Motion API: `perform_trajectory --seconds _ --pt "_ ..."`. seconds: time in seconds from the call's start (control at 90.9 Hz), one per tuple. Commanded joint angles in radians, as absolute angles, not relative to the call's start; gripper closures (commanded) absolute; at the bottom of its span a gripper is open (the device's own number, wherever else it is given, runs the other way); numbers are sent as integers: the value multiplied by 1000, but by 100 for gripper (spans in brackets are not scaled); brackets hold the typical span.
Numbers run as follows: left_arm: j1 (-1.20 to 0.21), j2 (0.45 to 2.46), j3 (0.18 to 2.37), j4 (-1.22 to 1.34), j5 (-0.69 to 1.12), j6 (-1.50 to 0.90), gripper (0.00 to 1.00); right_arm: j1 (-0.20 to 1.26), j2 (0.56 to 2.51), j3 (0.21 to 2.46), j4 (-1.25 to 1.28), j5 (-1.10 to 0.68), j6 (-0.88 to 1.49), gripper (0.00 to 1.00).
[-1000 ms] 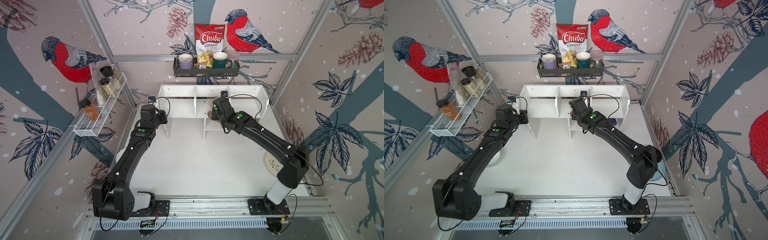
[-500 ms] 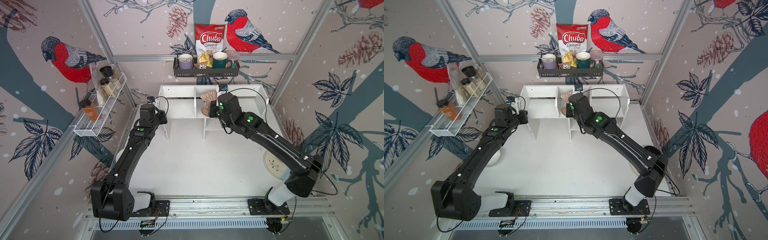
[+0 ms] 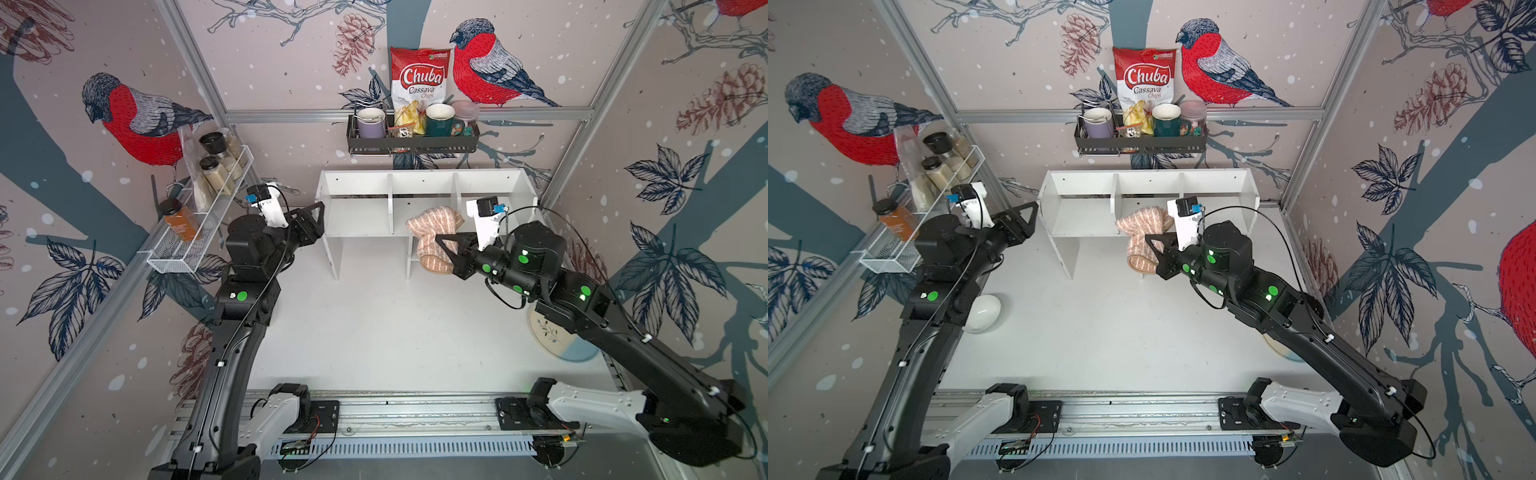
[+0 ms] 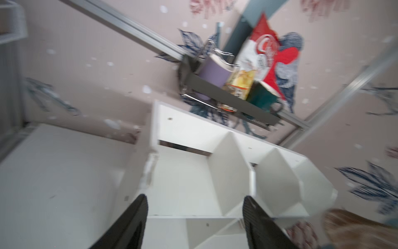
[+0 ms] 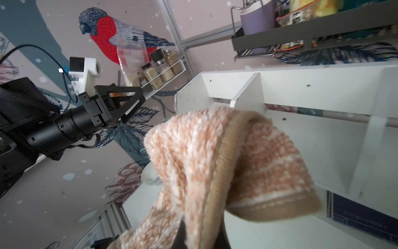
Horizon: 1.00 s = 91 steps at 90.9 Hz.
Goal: Wipe the bookshelf clean with a cloth
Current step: Wipe the dust from the shelf, then adjust the cleaning item.
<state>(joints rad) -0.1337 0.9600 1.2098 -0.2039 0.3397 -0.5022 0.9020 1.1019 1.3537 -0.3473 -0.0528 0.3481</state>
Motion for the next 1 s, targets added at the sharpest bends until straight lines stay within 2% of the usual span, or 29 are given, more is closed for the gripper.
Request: perform_trajectory --seconds 0.0,0.11,0.33,0.462,0.605,0.869,0.946,0.99 --pt "-243 918 1179 -45 588 -526 26 902 1110 1350 -271 -233 382 100" --pt "-329 898 1122 37 644 -549 19 903 1129 1359 -262 -327 393 100" --pt "-365 967 1034 400 809 -784 17 903 1164 1356 -239 -412 420 100" --pt "-412 1016 1039 419 852 -784 18 903 1179 1352 -214 -419 435 100" --pt "-419 1026 1002 538 897 -863 25 899 1189 1349 -198 -394 442 100" --pt "-424 1060 948 652 967 -961 44 891 1216 1353 -149 -411 479 100" --pt "-430 1074 939 676 976 -971 52 889 1221 1352 -141 -408 487 100" --pt "-431 1080 937 675 977 -964 60 888 1222 1349 -137 -405 491 100"
